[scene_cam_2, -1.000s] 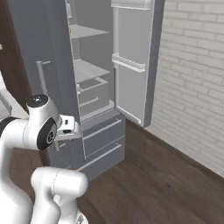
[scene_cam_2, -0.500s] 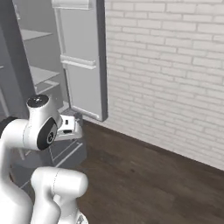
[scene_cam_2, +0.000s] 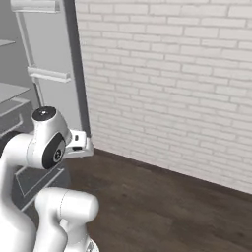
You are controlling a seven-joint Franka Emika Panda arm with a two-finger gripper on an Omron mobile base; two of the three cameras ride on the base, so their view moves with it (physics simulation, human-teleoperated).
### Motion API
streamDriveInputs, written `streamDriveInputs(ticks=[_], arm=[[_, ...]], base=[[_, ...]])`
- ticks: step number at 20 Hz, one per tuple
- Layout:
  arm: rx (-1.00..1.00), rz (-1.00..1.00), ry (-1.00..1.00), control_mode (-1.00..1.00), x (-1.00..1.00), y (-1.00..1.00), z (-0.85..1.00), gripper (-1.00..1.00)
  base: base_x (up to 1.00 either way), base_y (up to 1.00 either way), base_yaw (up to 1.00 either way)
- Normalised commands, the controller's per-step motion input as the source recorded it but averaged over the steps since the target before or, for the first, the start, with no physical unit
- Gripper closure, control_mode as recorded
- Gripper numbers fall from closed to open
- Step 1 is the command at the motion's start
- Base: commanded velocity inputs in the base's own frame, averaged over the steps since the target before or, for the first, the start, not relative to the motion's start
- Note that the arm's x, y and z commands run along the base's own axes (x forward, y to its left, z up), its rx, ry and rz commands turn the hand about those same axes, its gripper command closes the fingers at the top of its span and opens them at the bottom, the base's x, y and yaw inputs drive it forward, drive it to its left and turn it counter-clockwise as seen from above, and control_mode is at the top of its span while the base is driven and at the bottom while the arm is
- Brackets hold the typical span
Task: Place one lemon and one fish in each tupperware on the nearby counter, to pack two identical lunches.
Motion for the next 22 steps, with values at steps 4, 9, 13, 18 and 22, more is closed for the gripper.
streamDriveInputs(ticks=[4,9,13,18,22], arm=[[0.0,0.0,0.0,1.0,0.0,0.0,0.0,-1.0],[0.0,0.0,0.0,1.0,0.0,0.0,0.0,-1.0],[0.0,0.0,0.0,1.0,0.0,0.0,0.0,-1.0],[0.0,0.0,0.0,1.0,0.0,0.0,0.0,-1.0],[0.0,0.0,0.0,1.0,0.0,0.0,0.0,-1.0]], base=[[0.9,-0.25,-0.12],[0.45,0.08,0.42],[0.54,0.18,0.81],[0.88,-0.01,0.84],[0.89,-0.15,0.79]])
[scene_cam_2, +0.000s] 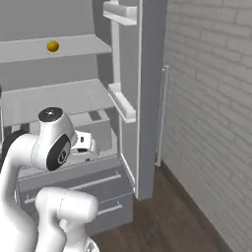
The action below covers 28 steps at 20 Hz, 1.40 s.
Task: Place one lemon and one fish in each tupperware on the nearby counter, to pack two identical lunches.
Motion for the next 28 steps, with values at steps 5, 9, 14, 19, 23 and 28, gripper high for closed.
streamDriveInputs(ticks=[5,9,14,19,23,28], arm=[[0.0,0.0,0.0,1.0,0.0,0.0,0.0,-1.0],[0.0,0.0,0.0,1.0,0.0,0.0,0.0,-1.0],[0.0,0.0,0.0,1.0,0.0,0.0,0.0,-1.0],[0.0,0.0,0.0,1.0,0.0,0.0,0.0,-1.0],[0.0,0.0,-0.03,-1.0,0.24,0.0,0.0,-1.0],[0.0,0.01,-0.3,-1.0,0.1,0.0,0.54,-1.0]], base=[[0.51,-0.02,0.72],[0.61,-0.12,0.63],[0.37,-0.61,0.26],[0.39,-0.1,0.08],[0.08,0.0,0.0],[0.0,0.0,0.0]])
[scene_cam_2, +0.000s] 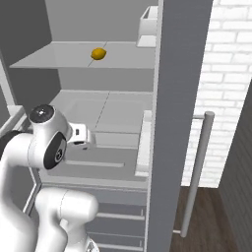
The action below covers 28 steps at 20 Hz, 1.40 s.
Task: Place one lemon and one fish in each tupperware on the nearby counter, to pack two identical lunches.
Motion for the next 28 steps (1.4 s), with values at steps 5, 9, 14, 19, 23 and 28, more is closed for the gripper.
streamDriveInputs(ticks=[5,9,14,19,23,28], arm=[[0.02,0.03,-0.29,-1.0,0.3,0.0,0.85,-1.0],[0.17,-0.05,-0.12,-1.0,0.28,0.07,0.97,-1.0],[0.16,-0.1,-0.09,-1.0,0.28,0.21,0.93,-1.0],[0.18,-0.13,-0.01,-1.0,0.35,0.0,0.84,-1.0],[0.16,-0.08,-0.06,-1.0,0.35,0.0,0.56,-1.0],[0.04,-0.03,-0.03,-1.0,0.29,0.01,0.2,-1.0]], base=[[0.0,0.0,0.0],[0.0,0.0,0.0],[0.0,0.0,0.0],[0.0,0.0,0.0],[0.0,0.0,0.0],[0.0,0.0,0.0]])
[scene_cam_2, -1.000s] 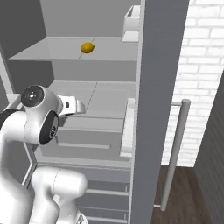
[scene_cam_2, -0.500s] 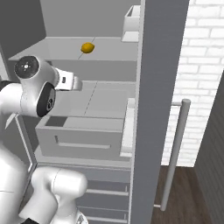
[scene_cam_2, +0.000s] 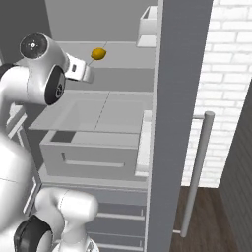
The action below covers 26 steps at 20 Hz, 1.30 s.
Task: Place one lemon and one fish in each tupperware on the nearby counter, to pack two identical lunches.
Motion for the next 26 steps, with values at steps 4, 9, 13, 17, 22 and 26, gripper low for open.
streamDriveInputs(ticks=[4,9,13,17,22,26], arm=[[-0.11,0.0,-0.11,-1.0,0.37,0.05,0.04,-1.0],[-0.14,0.0,-0.18,-1.0,0.26,0.0,0.19,-1.0],[0.0,0.0,0.08,-1.0,0.35,0.0,0.11,-1.0],[0.01,0.0,0.19,-1.0,0.49,0.0,0.08,-1.0],[0.0,0.0,0.09,-1.0,0.51,0.0,0.02,-1.0],[0.0,0.0,0.0,-1.0,0.49,0.0,-0.08,-1.0]], base=[[0.0,0.0,0.0],[0.0,0.0,0.0],[0.0,0.0,0.0],[0.0,0.0,0.0],[0.0,0.0,0.0],[0.0,0.0,0.0]])
